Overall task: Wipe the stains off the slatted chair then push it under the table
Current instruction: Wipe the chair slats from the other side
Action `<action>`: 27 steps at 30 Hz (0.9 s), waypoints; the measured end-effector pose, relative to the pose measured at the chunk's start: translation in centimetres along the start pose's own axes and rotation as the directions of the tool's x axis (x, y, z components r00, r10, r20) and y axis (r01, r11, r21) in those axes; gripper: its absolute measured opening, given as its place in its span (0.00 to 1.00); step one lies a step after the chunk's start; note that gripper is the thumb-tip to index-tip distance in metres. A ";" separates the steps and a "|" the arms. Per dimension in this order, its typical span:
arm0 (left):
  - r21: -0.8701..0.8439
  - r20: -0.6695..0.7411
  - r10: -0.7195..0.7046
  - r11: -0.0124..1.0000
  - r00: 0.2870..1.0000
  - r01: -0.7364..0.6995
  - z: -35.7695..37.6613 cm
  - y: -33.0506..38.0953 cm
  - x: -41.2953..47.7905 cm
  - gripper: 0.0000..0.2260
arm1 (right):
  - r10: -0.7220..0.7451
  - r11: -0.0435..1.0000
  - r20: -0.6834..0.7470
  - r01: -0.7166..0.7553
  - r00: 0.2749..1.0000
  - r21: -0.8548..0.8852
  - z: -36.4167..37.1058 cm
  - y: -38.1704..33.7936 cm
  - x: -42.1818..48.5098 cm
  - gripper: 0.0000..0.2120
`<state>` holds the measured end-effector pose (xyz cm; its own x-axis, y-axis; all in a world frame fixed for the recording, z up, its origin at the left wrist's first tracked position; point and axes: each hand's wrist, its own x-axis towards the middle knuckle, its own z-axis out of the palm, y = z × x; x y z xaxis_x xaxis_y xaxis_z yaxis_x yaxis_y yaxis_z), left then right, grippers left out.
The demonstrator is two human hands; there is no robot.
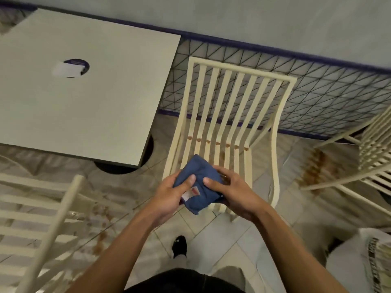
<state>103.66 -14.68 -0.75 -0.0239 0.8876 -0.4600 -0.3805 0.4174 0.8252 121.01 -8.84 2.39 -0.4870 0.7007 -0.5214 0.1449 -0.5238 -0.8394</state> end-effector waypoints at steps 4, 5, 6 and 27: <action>0.108 -0.103 0.026 0.994 0.994 -0.015 1.9 0.3 4.2 0.07 | -0.028 0.995 -0.160 0.042 0.987 0.085 -2.7 0.1 3.8 0.18; 0.179 -0.150 0.076 0.983 0.986 -0.049 2.4 0.2 5.4 0.06 | -0.029 0.994 -0.199 0.049 0.980 0.095 -3.5 0.2 4.8 0.18; 0.232 -0.196 0.125 0.970 0.973 -0.078 2.8 0.0 6.5 0.05 | -0.015 0.992 -0.223 0.043 0.975 0.120 -4.2 0.2 5.8 0.19; 0.017 -0.673 -0.063 0.995 0.737 0.101 4.3 -2.1 33.4 0.09 | -0.364 0.716 -0.005 0.277 0.931 -0.641 -15.6 1.5 32.4 0.07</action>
<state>107.61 14.88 -16.46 -0.6155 0.4970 -0.6117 -0.3654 0.5078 0.7802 118.91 20.70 -18.14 -0.5023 0.8456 -0.1807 0.5211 0.1293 -0.8436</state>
